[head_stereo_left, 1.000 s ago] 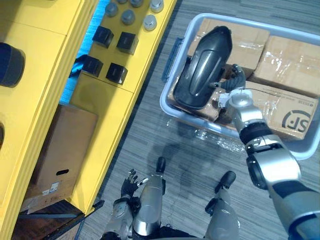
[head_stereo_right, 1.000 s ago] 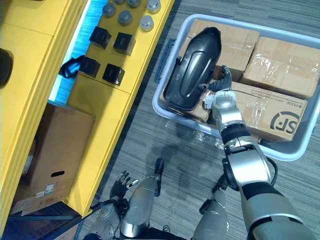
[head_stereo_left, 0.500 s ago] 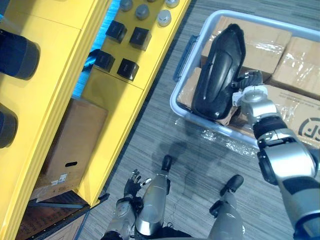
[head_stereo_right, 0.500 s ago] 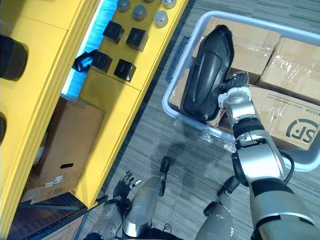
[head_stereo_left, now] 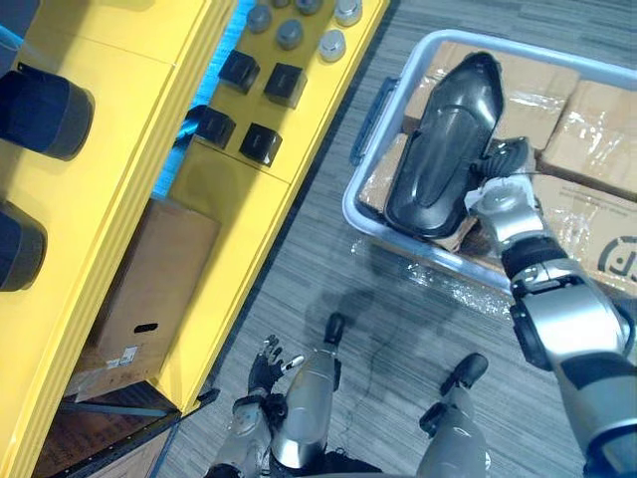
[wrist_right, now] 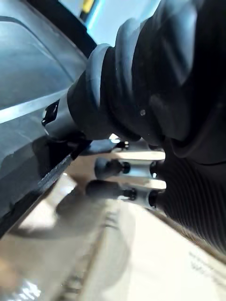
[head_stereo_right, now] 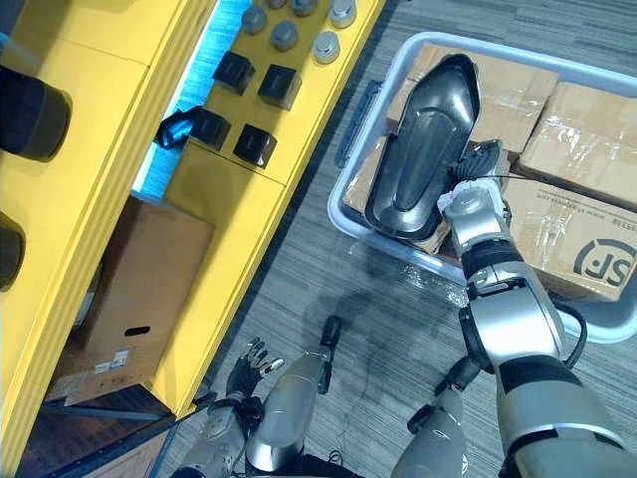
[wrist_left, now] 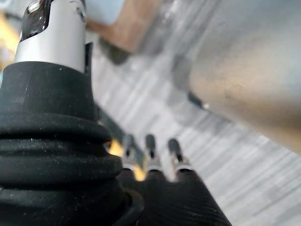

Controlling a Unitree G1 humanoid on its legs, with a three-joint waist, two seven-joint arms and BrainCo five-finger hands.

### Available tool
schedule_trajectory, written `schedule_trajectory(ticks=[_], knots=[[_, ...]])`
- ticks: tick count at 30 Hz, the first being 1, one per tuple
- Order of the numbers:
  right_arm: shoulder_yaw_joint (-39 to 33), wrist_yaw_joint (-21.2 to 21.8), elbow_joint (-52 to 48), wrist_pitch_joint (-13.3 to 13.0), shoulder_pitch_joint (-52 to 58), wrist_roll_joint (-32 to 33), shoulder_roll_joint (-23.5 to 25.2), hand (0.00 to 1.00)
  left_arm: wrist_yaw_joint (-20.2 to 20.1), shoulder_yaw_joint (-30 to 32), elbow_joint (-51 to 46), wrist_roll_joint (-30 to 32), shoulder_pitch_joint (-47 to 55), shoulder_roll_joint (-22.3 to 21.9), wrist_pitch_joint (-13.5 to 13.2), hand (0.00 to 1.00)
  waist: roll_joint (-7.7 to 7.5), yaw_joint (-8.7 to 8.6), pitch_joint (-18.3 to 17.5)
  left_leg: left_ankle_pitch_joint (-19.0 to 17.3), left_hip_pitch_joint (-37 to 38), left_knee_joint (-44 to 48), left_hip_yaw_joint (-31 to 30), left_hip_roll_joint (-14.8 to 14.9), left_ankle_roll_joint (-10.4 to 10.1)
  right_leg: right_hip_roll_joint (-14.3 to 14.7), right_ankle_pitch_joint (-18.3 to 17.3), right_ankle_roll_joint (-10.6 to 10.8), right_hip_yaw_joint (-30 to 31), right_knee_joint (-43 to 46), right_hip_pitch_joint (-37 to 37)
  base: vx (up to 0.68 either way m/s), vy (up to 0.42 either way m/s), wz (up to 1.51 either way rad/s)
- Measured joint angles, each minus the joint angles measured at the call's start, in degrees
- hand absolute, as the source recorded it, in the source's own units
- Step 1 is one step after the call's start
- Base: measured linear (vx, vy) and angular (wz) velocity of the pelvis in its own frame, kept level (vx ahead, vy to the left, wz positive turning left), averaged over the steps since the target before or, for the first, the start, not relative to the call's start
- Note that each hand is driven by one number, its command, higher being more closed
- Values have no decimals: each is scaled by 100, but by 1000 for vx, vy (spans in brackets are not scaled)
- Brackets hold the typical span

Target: Walk over and take plastic housings, then place them on the shelf

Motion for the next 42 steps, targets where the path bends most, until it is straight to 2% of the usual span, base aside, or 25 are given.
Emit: schedule_trajectory(ticks=[2,4,6,10,14,17,21,23,26,29,32,34,35,37,39,42], knots=[[-11,-92,-118,-109,104,-105,-24,100,518,14,-273,214,-6,-60,16,0,0,-102,0,32,78,-69,6,0,-5,-1,0,0,1,-1,54,-11,-1,-2],[-64,-264,-355,-282,237,-255,-55,100,1359,161,-698,631,-28,-124,94,0,-2,-235,1,70,166,-160,46,16,-15,6,0,-1,19,-2,79,-20,-3,-5],[-119,-406,-491,-406,319,-298,-82,100,1840,339,-908,967,-78,-154,153,0,-2,-282,1,101,210,-222,80,29,-23,15,2,-3,40,-6,69,-15,-6,-11],[-122,-691,-552,-456,386,-296,-109,100,2837,699,-1659,1928,-277,-168,493,0,-3,-410,2,110,285,-257,150,73,-38,61,14,-18,145,-7,71,-4,-5,-10],[-123,-916,-555,-618,385,-299,-95,100,3544,756,-2355,2522,-666,-167,808,0,-3,-434,2,133,363,-308,217,115,-57,100,30,-39,209,-17,70,4,-6,-10],[-127,-1059,-555,-671,381,-315,-72,100,3903,759,-2853,2904,-935,-130,974,0,-3,-451,2,196,414,-415,227,112,-59,100,35,-46,212,-18,69,0,0,0],[-130,-1406,-554,-841,278,-447,62,100,4398,979,-3207,3510,-1631,210,1128,0,-3,-506,1,237,421,-484,248,114,-65,105,46,-59,231,-19,25,-2,0,-1],[-126,-1552,-553,-918,152,-524,111,100,4457,1039,-3240,3592,-1928,389,1208,0,-3,-521,1,251,389,-498,272,115,-69,108,64,-80,265,-19,-36,-10,1,-4],[-127,-1830,-517,-1079,-187,-530,140,100,4369,1065,-3248,3727,-2607,556,1201,0,-4,-539,2,283,275,-496,272,113,-69,110,96,-99,280,-20,-147,0,0,0],[-129,-2024,-511,-1216,-520,-573,187,100,3821,799,-2923,3483,-3285,628,1055,0,-4,-571,1,285,249,-496,302,114,-67,112,121,-115,316,-20,-200,10,2,-5],[-129,-2083,-513,-1351,-787,-764,250,100,3008,454,-2629,2583,-3717,653,703,0,-4,-671,1,286,233,-501,333,114,-66,112,132,-117,344,-20,-240,9,2,-4],[-156,-2127,-516,-1448,-966,-772,363,100,2360,192,-2265,1823,-4010,636,577,0,-5,-774,1,286,238,-524,388,115,-66,112,134,-119,391,-20,-284,20,4,-9],[-156,-2142,-516,-1459,-1019,-781,379,100,2209,154,-2147,1672,-4091,621,561,0,-5,-782,1,286,238,-535,417,115,-66,113,139,-122,423,-19,-314,16,5,-19],[-156,-2148,-549,-1506,-1160,-878,439,100,1676,114,-1605,888,-4455,450,508,0,-5,-876,2,288,242,-568,493,115,-63,115,162,-131,506,-19,-393,19,5,-17],[-158,-2147,-574,-1517,-1267,-879,485,100,1339,-7,-1190,444,-4740,419,512,0,-9,-935,3,287,249,-571,588,117,-64,116,169,-133,614,-18,-446,18,7,-17],[-125,-2141,-615,-1530,-1335,-881,529,100,1104,-48,-826,77,-5036,315,514,0,-11,-1075,5,287,273,-570,644,124,-64,124,170,-132,673,-16,-466,24,2,-12]])
